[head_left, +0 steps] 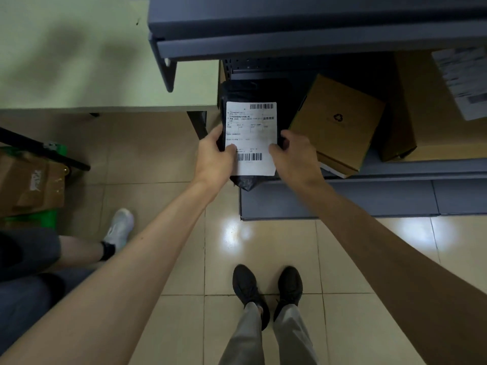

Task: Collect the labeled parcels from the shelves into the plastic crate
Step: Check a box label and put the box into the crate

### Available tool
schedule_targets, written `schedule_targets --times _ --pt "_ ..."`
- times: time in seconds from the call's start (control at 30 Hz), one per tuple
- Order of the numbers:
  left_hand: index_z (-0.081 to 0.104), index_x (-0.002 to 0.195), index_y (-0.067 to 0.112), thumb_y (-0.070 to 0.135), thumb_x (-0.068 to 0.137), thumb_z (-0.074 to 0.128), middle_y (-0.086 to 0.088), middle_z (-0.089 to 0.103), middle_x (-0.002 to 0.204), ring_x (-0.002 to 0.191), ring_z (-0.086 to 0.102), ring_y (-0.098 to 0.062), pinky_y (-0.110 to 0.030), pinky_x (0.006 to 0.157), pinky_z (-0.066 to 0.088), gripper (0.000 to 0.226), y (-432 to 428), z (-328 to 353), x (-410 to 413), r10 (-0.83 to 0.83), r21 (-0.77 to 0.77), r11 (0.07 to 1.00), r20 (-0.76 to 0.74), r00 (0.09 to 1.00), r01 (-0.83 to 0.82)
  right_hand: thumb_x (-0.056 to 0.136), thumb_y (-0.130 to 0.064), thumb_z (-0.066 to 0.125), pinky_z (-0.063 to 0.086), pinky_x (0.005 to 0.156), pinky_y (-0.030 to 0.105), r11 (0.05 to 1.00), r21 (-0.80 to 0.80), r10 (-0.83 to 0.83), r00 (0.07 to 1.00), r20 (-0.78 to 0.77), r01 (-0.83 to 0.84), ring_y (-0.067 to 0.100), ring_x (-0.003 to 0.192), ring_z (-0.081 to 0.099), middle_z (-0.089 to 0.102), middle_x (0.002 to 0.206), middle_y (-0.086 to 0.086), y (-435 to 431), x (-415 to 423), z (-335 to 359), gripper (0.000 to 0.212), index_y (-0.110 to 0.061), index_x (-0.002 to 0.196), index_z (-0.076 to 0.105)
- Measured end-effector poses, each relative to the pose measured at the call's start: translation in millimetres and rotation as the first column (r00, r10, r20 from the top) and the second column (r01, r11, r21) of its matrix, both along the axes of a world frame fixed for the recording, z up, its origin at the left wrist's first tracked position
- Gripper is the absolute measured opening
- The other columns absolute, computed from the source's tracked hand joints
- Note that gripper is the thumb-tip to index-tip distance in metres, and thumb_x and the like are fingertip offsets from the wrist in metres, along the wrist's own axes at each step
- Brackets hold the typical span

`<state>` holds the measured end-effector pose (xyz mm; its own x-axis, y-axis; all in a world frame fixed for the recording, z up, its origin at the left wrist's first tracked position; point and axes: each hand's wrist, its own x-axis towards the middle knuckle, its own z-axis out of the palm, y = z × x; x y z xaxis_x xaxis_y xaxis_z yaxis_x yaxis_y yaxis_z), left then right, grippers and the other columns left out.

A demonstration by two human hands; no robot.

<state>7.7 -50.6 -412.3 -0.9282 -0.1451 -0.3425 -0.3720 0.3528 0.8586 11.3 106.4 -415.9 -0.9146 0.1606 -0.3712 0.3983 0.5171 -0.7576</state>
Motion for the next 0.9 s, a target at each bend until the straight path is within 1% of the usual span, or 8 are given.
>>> schedule_targets --times 0.1,0.2,0.33,0.43,0.57,0.67,0.8,0.9 --pt "0.054 0.143 0.020 -0.002 0.093 0.052 0.006 0.070 0.123 0.108 0.067 -0.007 -0.030 0.100 0.055 0.055 0 -5 -9 -0.015 0.002 1.000 0.070 0.997 0.014 0.097 -0.017 0.048 0.039 0.055 0.021 0.999 0.033 -0.029 0.999 -0.025 0.030 0.025 0.087 0.063 0.066 0.103 0.013 -2 -1 0 0.025 0.002 0.110 0.060" --pt "0.054 0.143 0.018 -0.004 0.095 0.054 0.007 0.069 0.119 0.103 0.067 -0.006 -0.026 0.098 0.055 0.053 1 -6 -6 -0.043 0.025 0.999 0.099 0.994 0.040 0.096 -0.019 0.049 0.036 0.051 0.009 0.998 0.032 -0.053 0.998 -0.032 0.054 0.026 0.098 0.065 0.067 0.117 0.016 -2 4 -4 0.039 0.003 0.126 0.057" --pt "0.057 0.136 0.019 -0.004 0.094 0.053 0.009 0.068 0.115 0.107 0.065 -0.009 -0.030 0.104 0.051 0.049 0 -3 3 -0.070 0.020 0.997 0.089 0.994 0.069 0.096 -0.017 0.051 0.044 0.070 0.026 0.997 0.022 -0.076 0.996 -0.040 0.077 0.027 0.097 0.063 0.068 0.108 0.015 8 16 4 0.032 0.000 0.122 0.060" --pt "0.051 0.143 0.020 0.005 0.095 0.058 0.001 0.060 0.129 0.121 0.056 -0.016 -0.031 0.109 0.044 0.051 3 5 8 -0.130 -0.202 0.971 0.010 0.991 0.130 0.098 -0.013 0.051 0.042 0.066 0.024 0.995 0.056 -0.083 0.994 -0.068 0.087 0.020 0.083 0.058 0.064 0.092 0.009 27 26 18 0.026 -0.001 0.118 0.062" --pt "0.043 0.150 0.011 0.025 0.102 0.053 -0.012 0.046 0.149 0.138 0.043 -0.027 -0.039 0.117 0.036 0.051 30 24 9 -0.262 -0.389 0.892 -0.035 0.964 0.229 0.097 -0.015 0.053 0.049 0.073 0.031 0.989 0.105 -0.088 0.990 -0.111 0.100 0.029 0.093 0.062 0.068 0.099 0.014 65 38 29 0.025 0.000 0.111 0.065" --pt "0.044 0.149 0.011 0.029 0.099 0.051 -0.014 0.048 0.149 0.137 0.045 -0.029 -0.036 0.116 0.036 0.053 63 33 6 -0.382 -0.401 0.848 -0.010 0.924 0.346 0.094 -0.011 0.052 0.050 0.071 0.046 0.982 0.118 -0.137 0.984 -0.113 0.150 0.040 0.089 0.058 0.064 0.093 0.027 96 46 32 0.024 0.012 0.097 0.059" --pt "0.040 0.151 0.012 0.020 0.103 0.052 -0.012 0.049 0.148 0.135 0.044 -0.028 -0.023 0.100 0.033 0.051 101 35 5 -0.420 -0.380 0.835 0.025 0.907 0.397 0.089 -0.024 0.051 0.037 0.064 0.031 0.972 0.172 -0.155 0.986 -0.057 0.162 0.036 0.087 0.057 0.062 0.092 0.018 132 56 25 0.022 -0.003 0.090 0.058" --pt "0.047 0.144 0.014 0.018 0.103 0.052 -0.010 0.055 0.138 0.125 0.051 -0.027 -0.018 0.091 0.032 0.042 112 26 4 -0.399 -0.339 0.857 0.041 0.916 0.388 0.095 -0.028 0.056 0.044 0.071 0.034 0.976 0.140 -0.169 0.986 -0.001 0.168 0.035 0.102 0.058 0.063 0.107 0.018 144 57 15 0.030 -0.002 0.111 0.059"
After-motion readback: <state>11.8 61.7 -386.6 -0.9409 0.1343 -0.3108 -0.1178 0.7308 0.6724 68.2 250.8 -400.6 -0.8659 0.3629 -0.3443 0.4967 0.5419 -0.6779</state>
